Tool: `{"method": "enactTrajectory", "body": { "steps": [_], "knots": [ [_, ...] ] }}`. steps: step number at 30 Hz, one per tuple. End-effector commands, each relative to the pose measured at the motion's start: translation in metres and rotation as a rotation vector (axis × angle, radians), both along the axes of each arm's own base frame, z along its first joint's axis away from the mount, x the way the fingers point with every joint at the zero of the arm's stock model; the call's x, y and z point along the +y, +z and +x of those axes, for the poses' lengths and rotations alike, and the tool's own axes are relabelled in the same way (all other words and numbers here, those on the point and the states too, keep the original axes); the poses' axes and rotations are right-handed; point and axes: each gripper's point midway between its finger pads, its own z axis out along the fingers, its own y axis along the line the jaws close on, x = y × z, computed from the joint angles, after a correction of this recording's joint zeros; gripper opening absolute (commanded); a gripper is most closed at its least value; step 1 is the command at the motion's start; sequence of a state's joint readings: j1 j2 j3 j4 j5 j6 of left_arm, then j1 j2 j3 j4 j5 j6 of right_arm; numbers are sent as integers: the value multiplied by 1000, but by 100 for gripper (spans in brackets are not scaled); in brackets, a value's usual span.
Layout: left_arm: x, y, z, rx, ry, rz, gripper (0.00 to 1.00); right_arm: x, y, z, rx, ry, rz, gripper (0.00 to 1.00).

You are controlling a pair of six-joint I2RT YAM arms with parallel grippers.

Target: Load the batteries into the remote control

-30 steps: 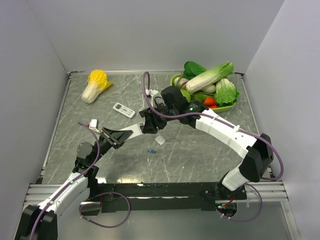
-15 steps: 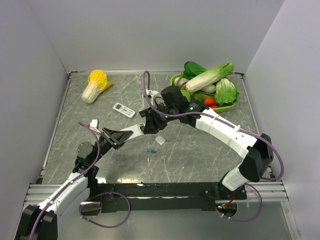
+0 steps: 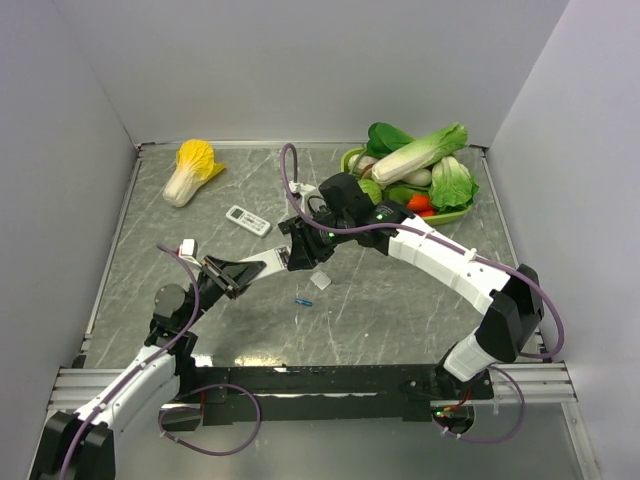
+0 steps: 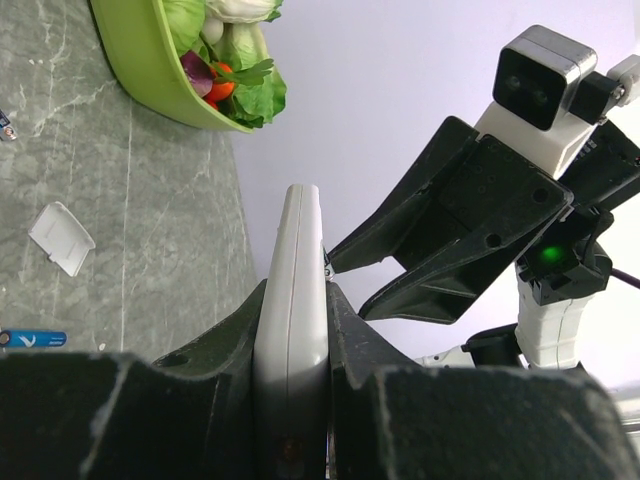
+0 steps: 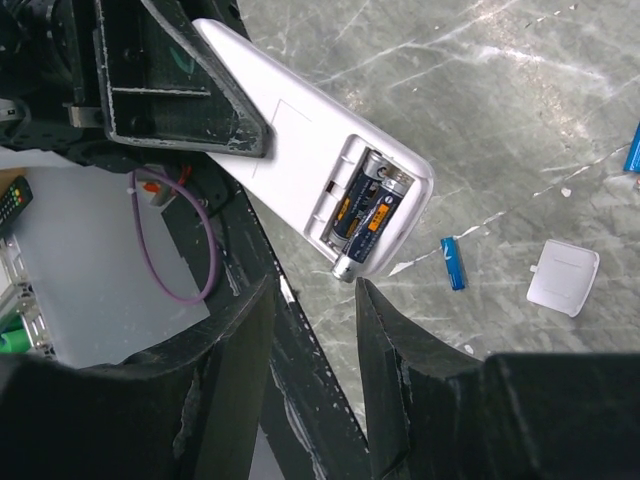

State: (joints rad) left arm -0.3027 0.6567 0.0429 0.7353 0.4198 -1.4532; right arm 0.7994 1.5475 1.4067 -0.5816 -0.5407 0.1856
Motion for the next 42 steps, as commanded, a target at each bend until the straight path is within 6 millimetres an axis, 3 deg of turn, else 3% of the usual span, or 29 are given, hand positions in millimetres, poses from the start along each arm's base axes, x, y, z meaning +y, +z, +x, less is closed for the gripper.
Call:
{"method": "enactTrajectory", "body": {
  "steps": [1,25,33,42],
  "knots": [
    [2,23,0,-82,11,-23,1,7,10,0,-15,9,22,45],
    [1,24,-3,-91,2,-28,1,10,17,-1,-53,17,31,43],
    [1,26,-6,-101,-4,-48,1,1,41,2,-186,40,60,47],
    [1,33,-9,-131,-13,-54,1,-10,49,1,-219,50,176,59]
  ]
}}
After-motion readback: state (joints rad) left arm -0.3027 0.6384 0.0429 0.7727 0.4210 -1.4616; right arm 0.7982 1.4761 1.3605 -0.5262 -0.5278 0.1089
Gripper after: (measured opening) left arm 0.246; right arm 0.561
